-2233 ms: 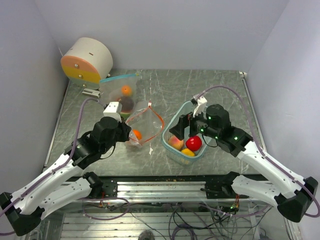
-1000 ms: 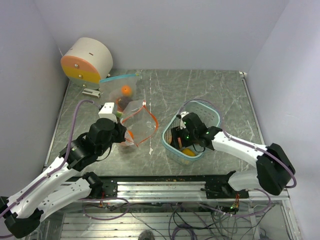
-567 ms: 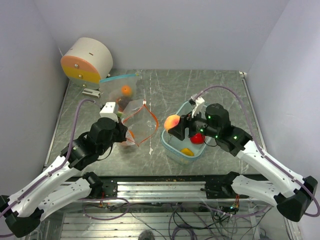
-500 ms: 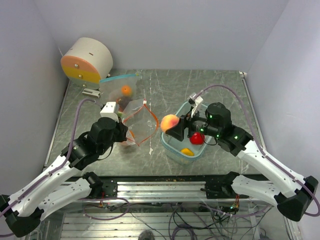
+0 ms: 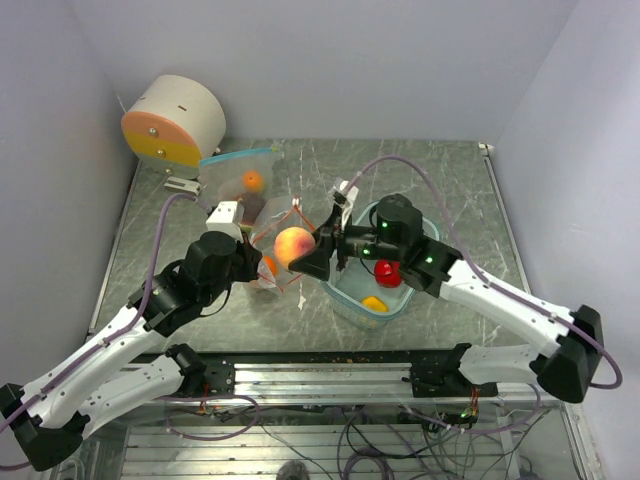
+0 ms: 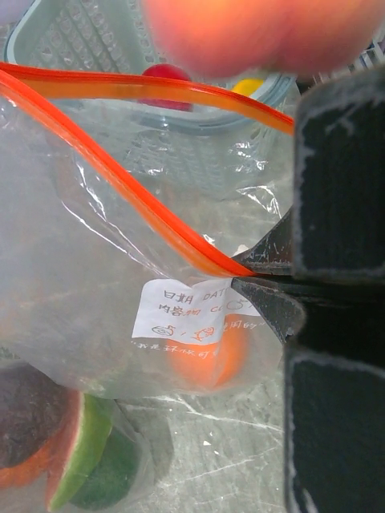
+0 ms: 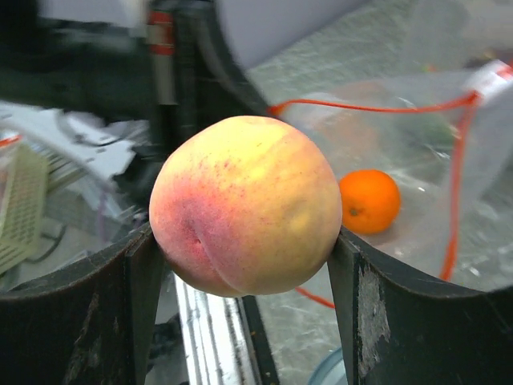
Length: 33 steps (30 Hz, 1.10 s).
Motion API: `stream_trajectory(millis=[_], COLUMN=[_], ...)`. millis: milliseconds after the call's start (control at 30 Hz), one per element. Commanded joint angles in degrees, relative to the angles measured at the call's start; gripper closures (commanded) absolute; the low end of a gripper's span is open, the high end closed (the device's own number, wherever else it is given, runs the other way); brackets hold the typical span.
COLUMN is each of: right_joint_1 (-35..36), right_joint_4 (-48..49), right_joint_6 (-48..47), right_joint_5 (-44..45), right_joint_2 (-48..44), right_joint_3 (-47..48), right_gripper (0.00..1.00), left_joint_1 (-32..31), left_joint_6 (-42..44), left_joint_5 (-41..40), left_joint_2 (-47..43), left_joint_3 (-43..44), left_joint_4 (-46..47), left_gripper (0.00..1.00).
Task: Place the food in the zip-top bag and seal the zipper
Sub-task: Place the fake fruit in the zipper food storage bag, then pick up the fake fruit from the bin.
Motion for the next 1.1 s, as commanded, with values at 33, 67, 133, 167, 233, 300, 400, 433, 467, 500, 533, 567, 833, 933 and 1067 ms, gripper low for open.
stream_trajectory(millis=[33, 67, 133, 167, 233, 300, 400, 433, 467, 500, 533, 567, 833, 933, 1067], right_joint_1=[0.37, 0.34, 0.34, 0.41, 0.55, 0.97, 1.69, 1.74, 1.79, 1.78, 1.79, 1.82, 0.2, -2.15, -6.49], right_joint_4=[-0.99, -1.03, -1.53, -1.95, -2.76, -3.1, -3.56, -4.37, -5.29, -6.36, -7.88, -10.16, -40.51, -45.61, -46.63], right_joint_6=[-0.07, -0.1, -0.38, -0.45, -0.76, -1.18, -1.8, -1.92, -2.05, -2.21, -2.21, -2.07, 6.59, 9.62, 9.7], right_joint_5=[15.73, 17.1, 19.07, 20.09, 20.95, 21.09, 21.16, 21.06, 21.21, 21.56, 22.48, 24.55, 44.35, 44.73, 40.96], right_joint_2=[5.36, 5.86, 6.75, 7.21, 7.85, 7.83, 6.62, 5.84, 5.02, 3.94, 2.82, 1.71, -2.24, -4.02, -2.87], right_joint_3=[1.8, 1.77, 2.16, 2.58, 3.3, 3.76, 3.95, 4.19, 4.57, 4.95, 5.42, 5.87, 7.64, 4.85, 1.28], right_gripper=[0.4, 0.38, 0.3, 0.27, 0.11, 0.0, 0.0, 0.0, 0.0, 0.0, 0.0, 0.0, 0.0, 0.0, 0.0], left_joint_1=[0.19, 0.19, 0.19, 0.22, 0.19, 0.23, 0.21, 0.19, 0.23, 0.2, 0.19, 0.19, 0.24, 0.21, 0.21], left_joint_6=[0.18, 0.18, 0.18, 0.16, 0.1, 0.03, -0.12, -0.16, -0.24, -0.25, -0.26, -0.18, 0.22, 0.89, 1.65], left_joint_5=[0.83, 0.71, 0.61, 0.61, 0.73, 1.01, 1.22, 1.29, 1.31, 1.31, 1.35, 1.46, 2.51, 2.52, 2.62], left_joint_2=[-0.73, -0.92, -1.24, -1.33, -1.26, -1.04, -0.85, -0.75, -0.68, -0.6, -0.5, -0.37, -0.9, -0.76, -0.81], left_joint_3=[0.31, 0.37, 0.37, 0.37, 0.38, 0.33, -0.04, -0.15, -0.23, -0.32, -0.41, -0.44, -1.2, -0.87, -0.64], left_joint_4=[1.57, 1.35, 1.17, 1.18, 1.24, 1.42, 1.9, 2.04, 2.18, 2.33, 2.5, 2.66, 4.24, 4.12, 4.21], left_gripper=[0.93, 0.93, 0.93, 0.93, 0.93, 0.93, 0.93, 0.93, 0.93, 0.93, 0.93, 0.93, 0.93, 0.93, 0.93])
